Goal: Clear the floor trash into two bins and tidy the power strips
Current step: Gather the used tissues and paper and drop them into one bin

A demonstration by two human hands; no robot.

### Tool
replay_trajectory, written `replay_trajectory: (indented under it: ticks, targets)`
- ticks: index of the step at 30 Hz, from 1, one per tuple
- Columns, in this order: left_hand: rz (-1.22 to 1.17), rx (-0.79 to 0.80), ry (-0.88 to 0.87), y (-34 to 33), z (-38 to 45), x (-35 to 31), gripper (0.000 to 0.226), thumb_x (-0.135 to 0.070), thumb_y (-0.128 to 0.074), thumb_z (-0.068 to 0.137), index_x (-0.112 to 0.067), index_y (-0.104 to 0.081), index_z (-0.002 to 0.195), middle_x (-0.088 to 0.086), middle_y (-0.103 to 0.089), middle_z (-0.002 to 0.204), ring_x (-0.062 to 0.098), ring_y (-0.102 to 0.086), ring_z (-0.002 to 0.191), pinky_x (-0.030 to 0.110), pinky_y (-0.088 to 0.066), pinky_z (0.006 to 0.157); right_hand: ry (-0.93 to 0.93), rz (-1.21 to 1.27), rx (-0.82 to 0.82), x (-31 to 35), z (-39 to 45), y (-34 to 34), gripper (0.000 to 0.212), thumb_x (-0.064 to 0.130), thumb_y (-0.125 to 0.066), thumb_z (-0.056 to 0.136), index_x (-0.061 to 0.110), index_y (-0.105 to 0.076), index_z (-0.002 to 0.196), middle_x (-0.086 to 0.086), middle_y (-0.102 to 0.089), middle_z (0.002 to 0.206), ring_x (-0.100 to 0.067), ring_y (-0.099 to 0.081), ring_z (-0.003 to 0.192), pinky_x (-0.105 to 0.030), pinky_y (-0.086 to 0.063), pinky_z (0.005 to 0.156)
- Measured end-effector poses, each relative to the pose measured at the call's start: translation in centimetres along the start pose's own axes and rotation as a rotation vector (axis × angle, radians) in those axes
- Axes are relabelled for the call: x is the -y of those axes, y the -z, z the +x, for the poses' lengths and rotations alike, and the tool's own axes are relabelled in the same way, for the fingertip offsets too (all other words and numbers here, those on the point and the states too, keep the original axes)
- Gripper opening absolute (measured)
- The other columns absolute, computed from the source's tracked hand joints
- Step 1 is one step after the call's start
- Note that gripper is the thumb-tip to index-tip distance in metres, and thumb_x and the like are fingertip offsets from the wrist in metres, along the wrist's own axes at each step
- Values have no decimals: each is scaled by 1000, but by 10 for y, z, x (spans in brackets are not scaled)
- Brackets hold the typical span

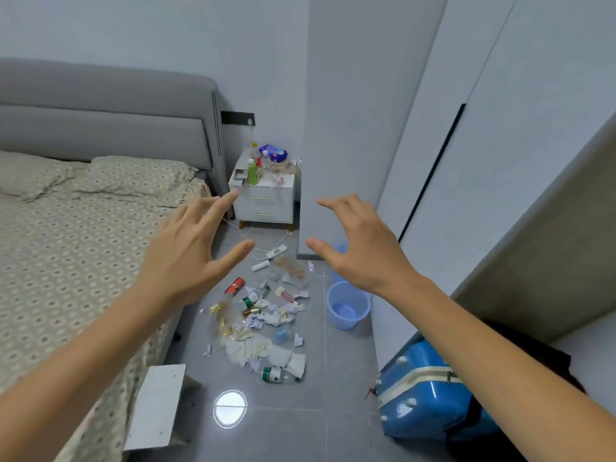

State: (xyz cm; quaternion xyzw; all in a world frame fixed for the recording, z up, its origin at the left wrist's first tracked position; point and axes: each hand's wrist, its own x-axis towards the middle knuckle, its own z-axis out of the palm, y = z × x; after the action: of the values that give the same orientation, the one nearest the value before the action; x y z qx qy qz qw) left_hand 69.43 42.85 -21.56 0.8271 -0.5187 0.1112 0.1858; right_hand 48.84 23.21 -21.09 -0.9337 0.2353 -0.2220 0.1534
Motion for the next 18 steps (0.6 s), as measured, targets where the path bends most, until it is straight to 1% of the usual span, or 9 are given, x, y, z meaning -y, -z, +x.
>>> replay_trajectory:
  ticks: [3,5,8,13,18]
  targets:
    - [-10,10,37,-9,9,47,80,-77,-34,91,-35,-26,158,2,-51,130,26,-50,119,46,-47,92,13,13,29,15,34,-39,63,61,-60,90,33,-45,144,10,-49,126,-13,-47,118,-29,-42,87]
    - [-9,24,50,-17,17,73,79,-77,-34,91,-36,-26,158,2,-51,131,25,-50,119,46,-46,92,11,16,43,19,54,-60,63,62,-59,89,33,-45,144,10,-49,125,-12,-47,118,-28,-39,87]
    - [-20,46,68,-34,31,104,79,-77,-35,91,-36,-26,157,1,-51,132,24,-50,118,44,-47,93,-10,25,63,20,78,-87,64,64,-57,89,33,-45,144,9,-49,128,-13,-48,119,-28,-40,88]
    - [-63,86,87,-75,58,139,80,-76,-36,91,-33,-28,157,1,-51,129,24,-48,117,42,-47,87,-46,43,132,10,112,-132,62,62,-59,91,32,-45,144,10,-49,131,-11,-47,118,-27,-40,90]
    - [-114,122,129,-132,86,157,78,-77,-38,91,-35,-29,157,-1,-52,124,22,-50,113,39,-44,86,-53,66,198,-27,145,-189,62,58,-60,92,30,-45,145,7,-49,131,-14,-48,121,-28,-41,90]
